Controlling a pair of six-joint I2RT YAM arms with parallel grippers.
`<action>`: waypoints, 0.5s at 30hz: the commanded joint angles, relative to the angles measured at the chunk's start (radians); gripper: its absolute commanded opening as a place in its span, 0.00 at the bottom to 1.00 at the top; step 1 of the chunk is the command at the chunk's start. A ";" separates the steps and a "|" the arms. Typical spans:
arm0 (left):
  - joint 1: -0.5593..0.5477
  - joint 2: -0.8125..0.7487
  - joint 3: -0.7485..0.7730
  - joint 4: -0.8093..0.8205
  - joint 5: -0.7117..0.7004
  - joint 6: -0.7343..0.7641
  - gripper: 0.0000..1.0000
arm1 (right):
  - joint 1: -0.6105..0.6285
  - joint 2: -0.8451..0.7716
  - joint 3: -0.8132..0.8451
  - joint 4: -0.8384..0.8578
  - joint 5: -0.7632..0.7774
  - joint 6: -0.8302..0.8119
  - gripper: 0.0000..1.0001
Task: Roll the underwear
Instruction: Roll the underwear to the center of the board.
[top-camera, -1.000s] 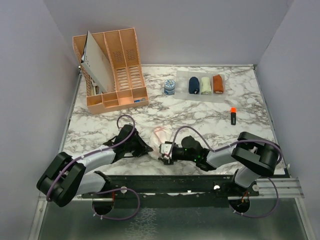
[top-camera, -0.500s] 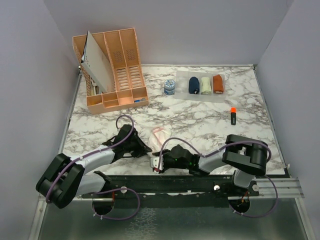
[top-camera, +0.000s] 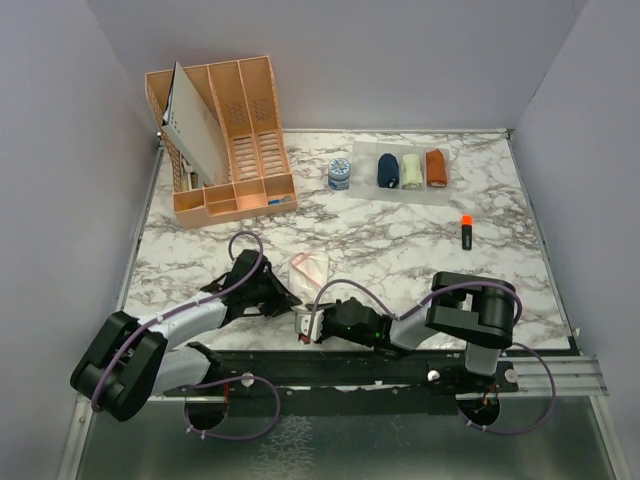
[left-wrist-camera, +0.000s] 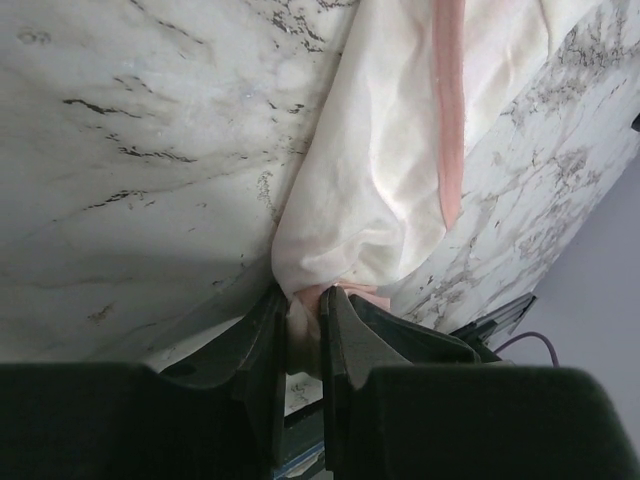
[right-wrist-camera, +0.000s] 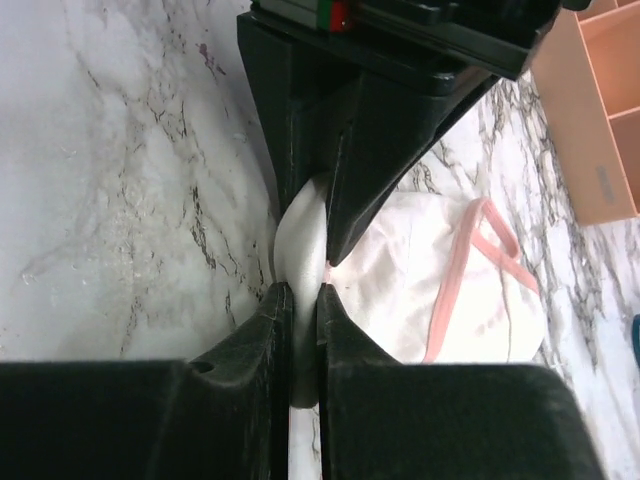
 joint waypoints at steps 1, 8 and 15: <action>0.033 0.003 -0.040 -0.130 -0.003 0.061 0.00 | -0.005 0.022 -0.024 -0.054 0.069 0.064 0.05; 0.063 -0.054 -0.026 -0.190 -0.035 0.087 0.17 | -0.090 -0.037 0.042 -0.209 -0.245 0.349 0.01; 0.079 -0.206 -0.043 -0.269 -0.110 0.079 0.55 | -0.282 0.013 0.105 -0.217 -0.737 0.685 0.00</action>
